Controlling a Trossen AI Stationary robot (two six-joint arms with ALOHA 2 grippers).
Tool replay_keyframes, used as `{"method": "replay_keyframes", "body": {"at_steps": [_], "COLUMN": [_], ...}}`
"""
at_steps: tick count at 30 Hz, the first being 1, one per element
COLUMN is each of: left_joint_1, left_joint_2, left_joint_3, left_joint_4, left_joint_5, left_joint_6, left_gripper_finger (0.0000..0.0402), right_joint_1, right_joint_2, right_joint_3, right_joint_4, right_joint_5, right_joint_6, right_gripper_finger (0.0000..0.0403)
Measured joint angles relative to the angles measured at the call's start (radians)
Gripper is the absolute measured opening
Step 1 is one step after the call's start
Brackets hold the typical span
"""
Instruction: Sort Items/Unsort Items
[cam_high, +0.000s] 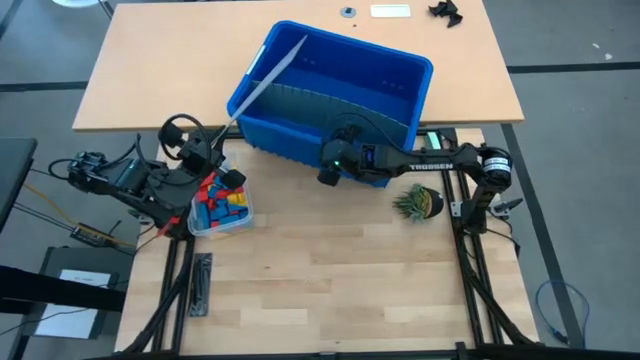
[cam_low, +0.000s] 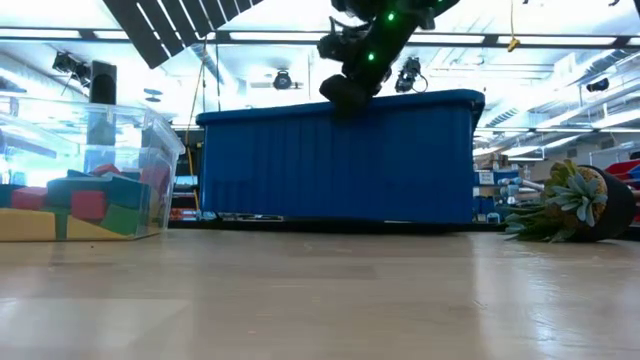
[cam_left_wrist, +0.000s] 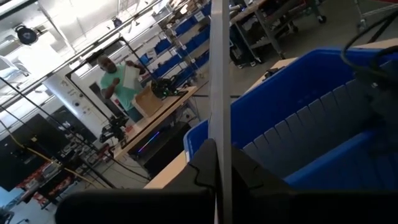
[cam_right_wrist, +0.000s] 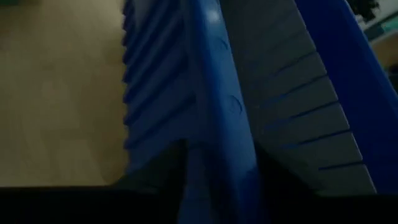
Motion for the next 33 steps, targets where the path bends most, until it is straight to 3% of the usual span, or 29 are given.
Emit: {"method": "replay_keyframes", "body": {"at_steps": [3, 6, 13, 21, 28, 33], "left_joint_1": [0.000, 0.000, 0.000, 0.000, 0.000, 0.000], "left_joint_2": [0.000, 0.000, 0.000, 0.000, 0.000, 0.000], "left_joint_3": [0.000, 0.000, 0.000, 0.000, 0.000, 0.000], "left_joint_4": [0.000, -0.001, -0.001, 0.000, 0.000, 0.000], "left_joint_5": [0.015, 0.026, 0.038, 0.064, 0.089, 0.097], "left_joint_6": [0.000, 0.000, 0.000, -0.001, -0.003, -0.006], "left_gripper_finger": [0.0015, 0.0015, 0.0015, 0.0015, 0.0015, 0.0015], "right_joint_1": [0.022, 0.056, 0.147, 0.137, 0.114, 0.041], "right_joint_2": [-0.035, -0.097, -0.317, -0.528, -0.542, -0.525], "right_joint_3": [-0.001, -0.001, -0.002, -0.002, -0.010, -0.098], "right_joint_4": [-0.011, -0.016, -0.220, -0.633, -0.823, -0.841], "right_joint_5": [0.002, 0.003, -0.048, -0.324, -0.340, -0.335], "right_joint_6": [-0.012, -0.040, -0.176, -0.148, -0.148, -0.160], "right_gripper_finger": [0.0259, 0.0278, 0.0260, 0.0244, 0.0246, 0.0237]}}
